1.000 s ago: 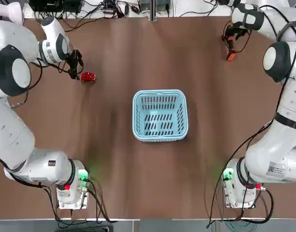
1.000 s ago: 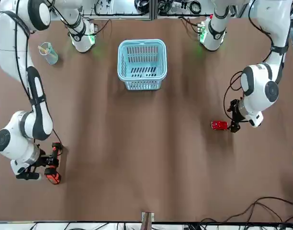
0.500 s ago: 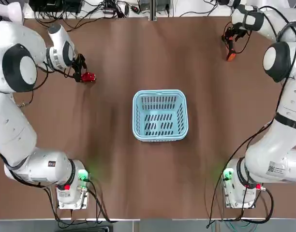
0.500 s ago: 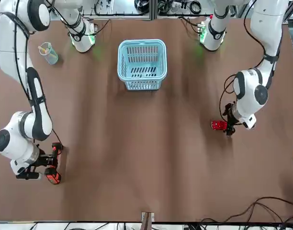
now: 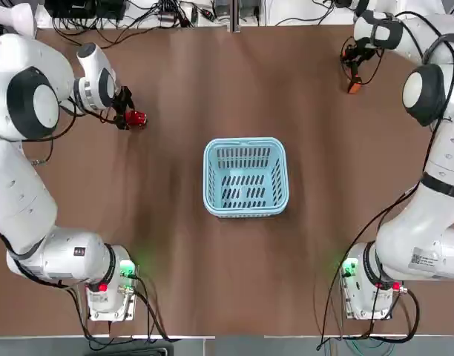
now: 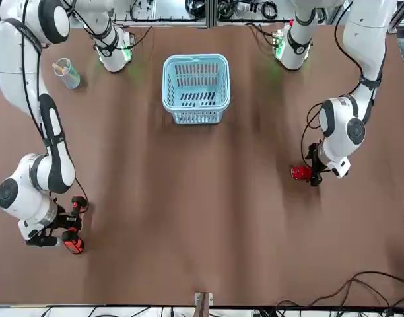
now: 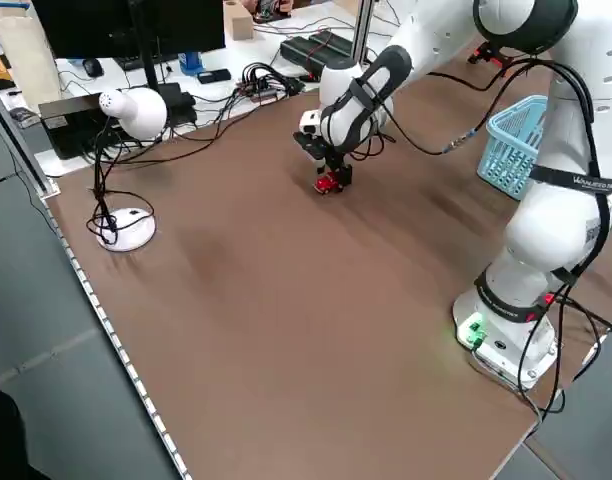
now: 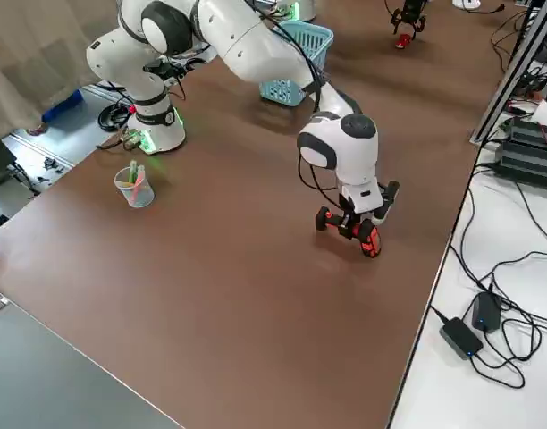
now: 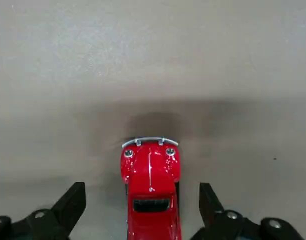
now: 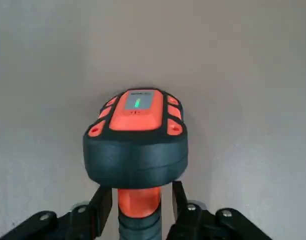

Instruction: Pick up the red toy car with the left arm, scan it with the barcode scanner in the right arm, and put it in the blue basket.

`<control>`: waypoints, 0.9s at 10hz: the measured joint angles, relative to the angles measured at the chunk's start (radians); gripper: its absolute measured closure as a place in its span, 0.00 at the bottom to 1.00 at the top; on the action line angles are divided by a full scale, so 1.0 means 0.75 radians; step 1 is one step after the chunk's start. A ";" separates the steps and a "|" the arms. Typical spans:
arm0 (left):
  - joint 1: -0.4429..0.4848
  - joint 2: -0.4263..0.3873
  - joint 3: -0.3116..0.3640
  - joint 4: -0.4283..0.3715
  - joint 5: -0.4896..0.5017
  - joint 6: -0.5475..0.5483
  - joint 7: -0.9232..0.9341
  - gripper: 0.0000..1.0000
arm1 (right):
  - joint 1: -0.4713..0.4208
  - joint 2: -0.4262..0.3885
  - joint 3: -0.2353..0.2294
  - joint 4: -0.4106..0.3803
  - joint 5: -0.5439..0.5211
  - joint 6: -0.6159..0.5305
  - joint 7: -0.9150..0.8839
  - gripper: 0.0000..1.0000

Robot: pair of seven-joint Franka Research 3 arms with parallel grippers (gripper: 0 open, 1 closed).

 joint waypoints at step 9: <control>-0.006 -0.014 -0.054 0.021 0.000 0.038 -0.093 0.56 | 0.000 0.000 0.000 -0.027 0.001 0.034 0.000 0.63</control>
